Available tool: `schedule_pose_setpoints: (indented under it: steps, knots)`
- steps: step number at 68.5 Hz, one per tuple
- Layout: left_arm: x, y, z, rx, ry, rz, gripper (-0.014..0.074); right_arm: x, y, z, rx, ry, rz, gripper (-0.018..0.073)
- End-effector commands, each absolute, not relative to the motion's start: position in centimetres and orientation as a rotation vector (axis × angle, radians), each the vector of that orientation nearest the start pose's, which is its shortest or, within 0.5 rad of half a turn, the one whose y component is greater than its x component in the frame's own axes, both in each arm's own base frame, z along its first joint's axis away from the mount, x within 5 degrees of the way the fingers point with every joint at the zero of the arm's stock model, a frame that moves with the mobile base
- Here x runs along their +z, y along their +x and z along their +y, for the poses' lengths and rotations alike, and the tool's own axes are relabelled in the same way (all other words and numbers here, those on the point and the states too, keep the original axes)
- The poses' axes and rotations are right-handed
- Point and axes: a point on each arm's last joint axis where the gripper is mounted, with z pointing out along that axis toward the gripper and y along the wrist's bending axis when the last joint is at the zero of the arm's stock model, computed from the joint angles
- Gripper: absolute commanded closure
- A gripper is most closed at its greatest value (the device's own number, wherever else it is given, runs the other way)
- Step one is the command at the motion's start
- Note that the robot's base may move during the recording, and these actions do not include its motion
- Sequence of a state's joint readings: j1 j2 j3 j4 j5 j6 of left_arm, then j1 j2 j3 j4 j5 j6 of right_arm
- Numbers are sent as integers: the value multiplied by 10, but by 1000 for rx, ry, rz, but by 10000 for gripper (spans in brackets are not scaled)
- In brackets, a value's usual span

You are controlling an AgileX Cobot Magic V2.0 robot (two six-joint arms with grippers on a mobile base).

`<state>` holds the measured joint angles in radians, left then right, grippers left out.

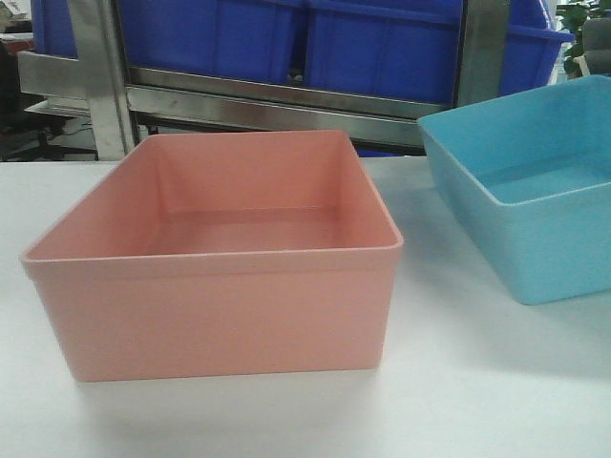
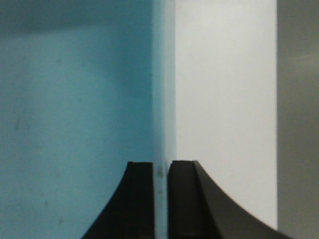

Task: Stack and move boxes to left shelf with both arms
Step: 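Grasp the light-blue bin's rim with the right gripper, then lift the light-blue bin and lower it onto the pink bin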

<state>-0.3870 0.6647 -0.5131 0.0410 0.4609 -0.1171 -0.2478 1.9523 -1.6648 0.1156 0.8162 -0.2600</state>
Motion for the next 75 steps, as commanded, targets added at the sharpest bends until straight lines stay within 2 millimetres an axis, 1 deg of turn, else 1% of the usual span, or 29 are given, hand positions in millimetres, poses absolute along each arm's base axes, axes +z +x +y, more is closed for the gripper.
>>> schedule_pose_setpoints:
  steps: [1, 10, 13, 18, 20, 27, 32, 34, 42, 44, 53, 57, 64, 70, 75]
  knots:
    - [304, 125, -50, -297, 294, 1981, 610, 347, 404, -93, -59, 88, 2359, 503]
    - [304, 125, -51, -300, 292, 1982, 610, 391, 376, -74, 45, 141, 2273, 503]
    - [304, 125, -51, -300, 292, 1982, 610, 402, 368, -69, 86, 170, 2251, 503]
    - [304, 125, -51, -300, 292, 1982, 610, 423, 351, -55, 157, 211, 2204, 503]
    - [304, 125, -51, -300, 292, 1982, 610, 434, 340, -46, 199, 230, 2189, 503]
    - [304, 125, -51, -300, 292, 1982, 610, 448, 325, -18, 288, 224, 2191, 503]
    - [304, 125, -51, -300, 292, 1982, 610, 450, 320, 5, 366, 221, 2213, 503]
    - [304, 125, -51, -300, 292, 1982, 610, 449, 319, 11, 391, 225, 2223, 503]
    - [304, 125, -51, -300, 292, 1982, 610, 448, 317, 49, 527, 247, 2245, 503]
    - [304, 125, -51, -300, 292, 1982, 610, 449, 317, 55, 551, 256, 2242, 503]
    - [304, 125, -51, -300, 292, 1980, 610, 446, 316, 94, 647, 244, 2243, 503]
    - [305, 125, -51, -301, 292, 1976, 610, 440, 318, 114, 665, 237, 2254, 503]
    - [305, 125, -51, -301, 291, 1974, 610, 427, 323, 140, 654, 246, 2281, 503]
    - [305, 125, -51, -301, 291, 1974, 610, 412, 329, 158, 632, 256, 2315, 503]
    - [305, 125, -51, -301, 291, 1974, 610, 402, 333, 170, 617, 244, 2336, 503]
